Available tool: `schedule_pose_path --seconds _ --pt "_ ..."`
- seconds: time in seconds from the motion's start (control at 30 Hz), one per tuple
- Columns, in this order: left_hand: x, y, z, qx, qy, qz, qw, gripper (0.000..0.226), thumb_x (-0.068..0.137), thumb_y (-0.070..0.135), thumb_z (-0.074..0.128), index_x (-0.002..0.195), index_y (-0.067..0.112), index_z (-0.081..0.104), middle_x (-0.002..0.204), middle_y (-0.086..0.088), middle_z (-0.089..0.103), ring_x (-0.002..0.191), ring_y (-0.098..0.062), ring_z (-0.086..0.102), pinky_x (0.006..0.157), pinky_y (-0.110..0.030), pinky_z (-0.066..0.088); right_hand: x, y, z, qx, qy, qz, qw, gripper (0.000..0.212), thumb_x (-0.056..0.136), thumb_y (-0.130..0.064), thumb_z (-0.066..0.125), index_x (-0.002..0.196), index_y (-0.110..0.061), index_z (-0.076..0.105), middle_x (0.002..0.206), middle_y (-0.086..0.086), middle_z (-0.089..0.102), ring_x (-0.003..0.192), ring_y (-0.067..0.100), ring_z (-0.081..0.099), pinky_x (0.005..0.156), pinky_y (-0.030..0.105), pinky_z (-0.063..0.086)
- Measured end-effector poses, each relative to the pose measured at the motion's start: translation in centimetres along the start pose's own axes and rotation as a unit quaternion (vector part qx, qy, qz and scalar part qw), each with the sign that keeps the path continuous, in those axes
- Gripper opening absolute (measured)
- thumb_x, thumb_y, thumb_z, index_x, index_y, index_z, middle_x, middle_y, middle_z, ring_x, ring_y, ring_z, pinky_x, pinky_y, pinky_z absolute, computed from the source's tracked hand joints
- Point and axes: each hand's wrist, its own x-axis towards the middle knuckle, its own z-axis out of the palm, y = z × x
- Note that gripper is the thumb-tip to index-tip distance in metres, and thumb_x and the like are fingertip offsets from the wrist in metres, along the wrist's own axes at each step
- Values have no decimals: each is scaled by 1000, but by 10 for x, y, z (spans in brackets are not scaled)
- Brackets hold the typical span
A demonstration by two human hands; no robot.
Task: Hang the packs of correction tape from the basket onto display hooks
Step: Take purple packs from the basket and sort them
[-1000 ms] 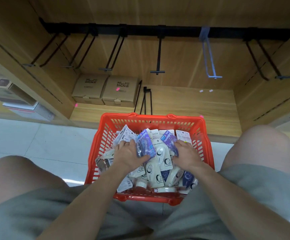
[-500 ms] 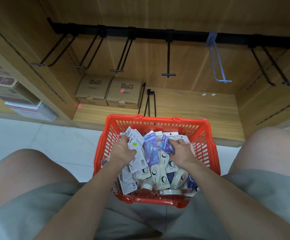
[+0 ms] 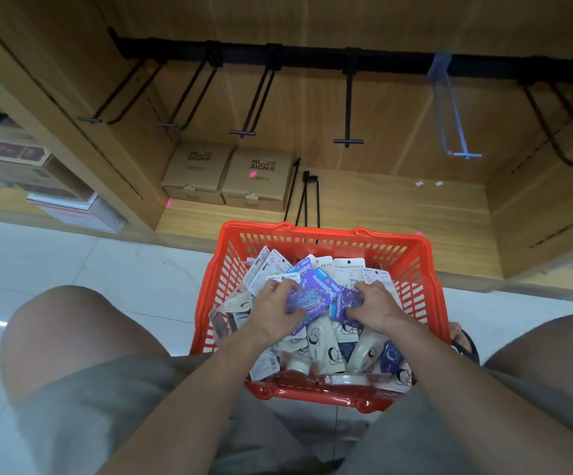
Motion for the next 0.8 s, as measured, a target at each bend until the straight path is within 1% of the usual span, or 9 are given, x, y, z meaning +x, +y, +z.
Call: schedule_pose_path --seconds 0.07,0.17,0.27,0.37,0.5,0.63,0.7,0.77,0.8 --pt "1 -4 1 1 31 -35 999 62 91 31 77 142 19 43 139 -12 40 130 -31 43 105 -37 42 1 0 -2 -22 1 -17 1000 55 88 -22 77 139 -12 57 134 11 45 125 31 50 86 31 49" --pt "4 -3 1 -19 48 -92 994 82 85 35 83 147 15 32 146 -14 31 136 -32 39 102 -37 43 -2 1 -3 -47 14 -50 998 55 85 -24 80 134 -17 57 122 1 43 127 26 43 101 37 45" --pt "10 2 4 -42 40 -119 991 93 82 43 85 149 15 27 148 -16 27 140 -34 35 108 -41 42 -6 2 -3 -52 29 -66 996 46 79 -26 83 115 -21 54 109 -4 48 117 25 45 92 37 44" --pt "14 4 5 -37 34 -130 990 95 83 51 82 152 18 26 147 -17 28 141 -36 33 111 -43 39 -9 2 -7 4 78 -47 996 43 77 -34 84 100 -21 50 92 -3 54 98 27 57 78 39 46" --pt "17 2 6 63 47 -45 996 86 84 49 80 153 28 33 146 -17 31 138 -36 31 113 -47 38 -8 -4 -20 159 129 -19 979 36 85 -35 82 100 -18 54 83 2 68 72 22 66 59 31 44" --pt "24 7 4 120 29 -20 992 83 85 49 79 152 24 37 141 -12 41 133 -32 37 108 -45 42 -9 -15 -33 299 182 -27 936 24 95 -28 75 108 -19 57 86 -9 65 78 15 67 57 18 40" --pt "28 7 2 118 20 -36 992 76 85 47 79 144 16 42 134 -10 47 129 -31 41 105 -44 44 -9 -24 -30 345 127 -29 930 28 96 -31 74 113 -20 56 90 -14 62 78 5 61 64 15 42" --pt "32 3 2 100 23 -45 994 54 87 41 78 123 12 49 122 -11 51 122 -31 48 98 -43 46 -9 -34 -24 385 45 -15 922 58 89 -44 79 133 -15 55 120 -8 66 106 16 67 92 32 54" --pt "33 0 1 88 28 -53 994 43 89 36 77 112 13 49 115 -11 53 115 -32 52 92 -41 47 -11 -39 -20 375 10 -20 927 77 82 -54 81 143 -17 50 138 -6 59 122 20 61 107 44 50"
